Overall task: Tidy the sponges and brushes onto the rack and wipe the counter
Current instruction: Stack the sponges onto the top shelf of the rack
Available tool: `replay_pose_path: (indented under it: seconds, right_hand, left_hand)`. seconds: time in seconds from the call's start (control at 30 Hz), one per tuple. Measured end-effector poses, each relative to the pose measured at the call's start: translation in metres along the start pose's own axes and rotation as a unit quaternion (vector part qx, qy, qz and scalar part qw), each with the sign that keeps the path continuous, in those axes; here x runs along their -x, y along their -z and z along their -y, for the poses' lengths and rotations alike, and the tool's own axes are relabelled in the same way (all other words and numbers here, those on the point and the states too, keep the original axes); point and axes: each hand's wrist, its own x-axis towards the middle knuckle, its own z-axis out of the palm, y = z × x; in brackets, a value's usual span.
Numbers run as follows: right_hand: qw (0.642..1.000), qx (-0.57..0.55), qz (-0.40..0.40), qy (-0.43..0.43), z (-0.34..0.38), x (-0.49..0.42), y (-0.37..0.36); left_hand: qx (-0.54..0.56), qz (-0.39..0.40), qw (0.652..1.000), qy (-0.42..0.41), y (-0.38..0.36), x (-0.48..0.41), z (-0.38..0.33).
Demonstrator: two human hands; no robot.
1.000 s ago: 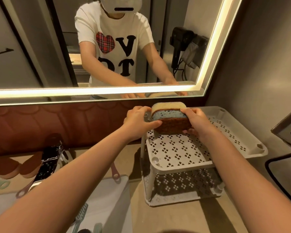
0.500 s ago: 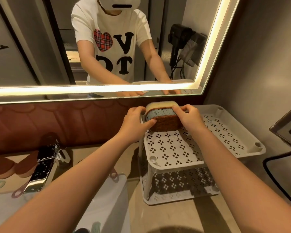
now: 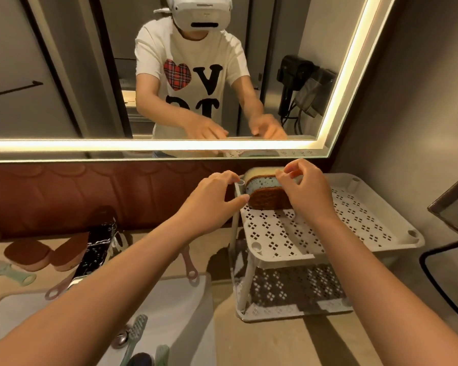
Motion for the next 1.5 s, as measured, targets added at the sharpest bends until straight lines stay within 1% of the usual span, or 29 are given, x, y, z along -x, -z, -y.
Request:
replay_pose_path:
  seconds: [0.17,0.3,0.37,0.47,0.57,0.6,0.73,0.93,1.13,1.23,1.3,1.4,1.5]
  right_hand:
    - [0.994,-0.022,0.085,0.07,0.042,0.037,-0.002]
    - [0.976,-0.025,0.186,0.108,0.08,0.07,-0.023]
    - [0.96,-0.018,0.251,0.119,0.096,0.085,-0.037]
    - [0.931,-0.01,0.349,0.108,0.108,0.1,-0.06]
    - [0.91,0.016,0.404,0.089,0.111,0.112,-0.083]
    - [0.899,0.018,0.428,0.087,0.129,0.121,-0.115]
    - [0.895,0.065,0.435,0.071,0.123,0.125,-0.15]
    - [0.875,0.146,0.461,0.037,0.114,0.132,-0.221]
    - [0.864,0.215,0.456,-0.008,0.103,0.13,-0.275]
    - [0.861,0.241,0.447,-0.007,0.095,0.128,-0.293]
    - [0.863,0.261,0.433,-0.008,0.09,0.125,-0.305]
    - [0.864,0.295,0.409,0.019,0.085,0.123,-0.314]
    - [0.866,0.298,0.399,0.039,0.081,0.124,-0.325]
  left_hand:
    - [-0.017,0.075,0.997,-0.007,0.039,0.046,0.007]
    - [-0.037,0.103,0.994,0.026,0.067,0.094,0.034]
    - [-0.038,0.105,0.992,0.052,0.081,0.116,0.054]
    - [-0.024,0.096,0.991,0.088,0.098,0.144,0.086]
    - [-0.026,0.077,0.989,0.123,0.109,0.164,0.116]
    - [-0.032,0.065,0.985,0.154,0.128,0.185,0.145]
    - [-0.043,0.062,0.976,0.203,0.134,0.202,0.192]
    - [-0.02,0.066,0.955,0.29,0.131,0.214,0.278]
    - [-0.012,0.082,0.933,0.349,0.107,0.195,0.345]
    - [0.002,0.077,0.93,0.36,0.096,0.179,0.37]
    - [-0.025,0.072,0.931,0.357,0.089,0.166,0.386]
    - [-0.115,0.062,0.93,0.345,0.083,0.146,0.396]
    - [-0.199,0.078,0.919,0.331,0.076,0.128,0.401]
